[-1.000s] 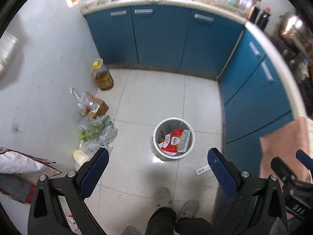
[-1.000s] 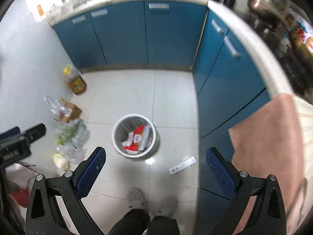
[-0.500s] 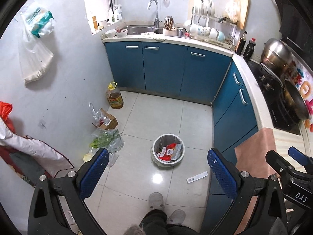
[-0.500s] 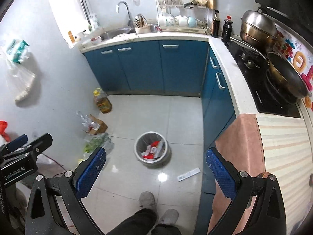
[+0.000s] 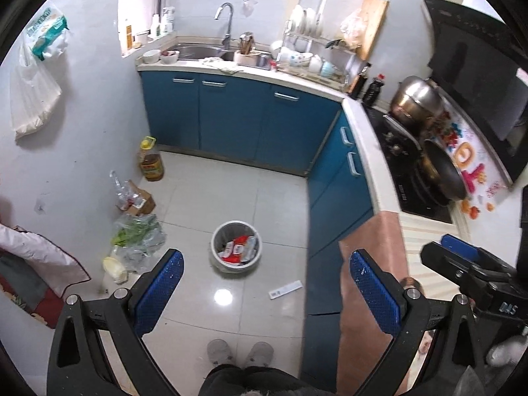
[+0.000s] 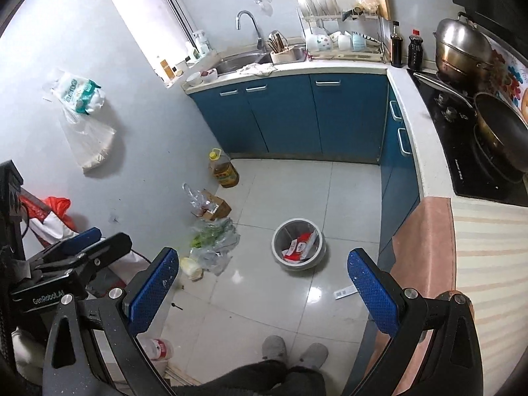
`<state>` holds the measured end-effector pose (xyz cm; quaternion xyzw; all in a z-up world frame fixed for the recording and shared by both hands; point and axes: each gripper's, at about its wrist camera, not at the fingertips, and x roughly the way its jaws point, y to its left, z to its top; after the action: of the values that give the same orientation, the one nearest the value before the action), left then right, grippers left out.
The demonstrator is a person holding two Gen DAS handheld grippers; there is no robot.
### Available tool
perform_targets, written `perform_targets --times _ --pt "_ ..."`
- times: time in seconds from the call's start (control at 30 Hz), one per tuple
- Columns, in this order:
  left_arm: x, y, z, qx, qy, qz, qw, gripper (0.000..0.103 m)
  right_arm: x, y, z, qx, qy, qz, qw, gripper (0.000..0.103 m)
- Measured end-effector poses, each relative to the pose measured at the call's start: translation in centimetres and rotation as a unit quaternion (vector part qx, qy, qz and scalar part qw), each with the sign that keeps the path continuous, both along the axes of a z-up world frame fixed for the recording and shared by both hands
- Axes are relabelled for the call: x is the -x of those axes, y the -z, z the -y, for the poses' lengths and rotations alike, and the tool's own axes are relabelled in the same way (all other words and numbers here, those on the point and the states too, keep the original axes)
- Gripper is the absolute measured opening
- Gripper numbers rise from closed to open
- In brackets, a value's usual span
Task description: Collect trash
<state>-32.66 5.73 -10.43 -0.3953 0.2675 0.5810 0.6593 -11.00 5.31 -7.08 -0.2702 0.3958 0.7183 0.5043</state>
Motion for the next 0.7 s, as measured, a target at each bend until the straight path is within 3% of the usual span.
perform_targets --times 0.27,0.7 --pt "0.6 -1.2 1.1 0.005 0.023 0.028 0.9993 0.103 0.5 -1.3 1.8 -0.002 0.003 -0.023 1.000 0.103" --pt "0.1 -0.9 1.7 0.015 0.039 0.042 0.9982 0.103 0.9 -1.3 2.6 0.004 -0.012 -0.022 1.000 0.103"
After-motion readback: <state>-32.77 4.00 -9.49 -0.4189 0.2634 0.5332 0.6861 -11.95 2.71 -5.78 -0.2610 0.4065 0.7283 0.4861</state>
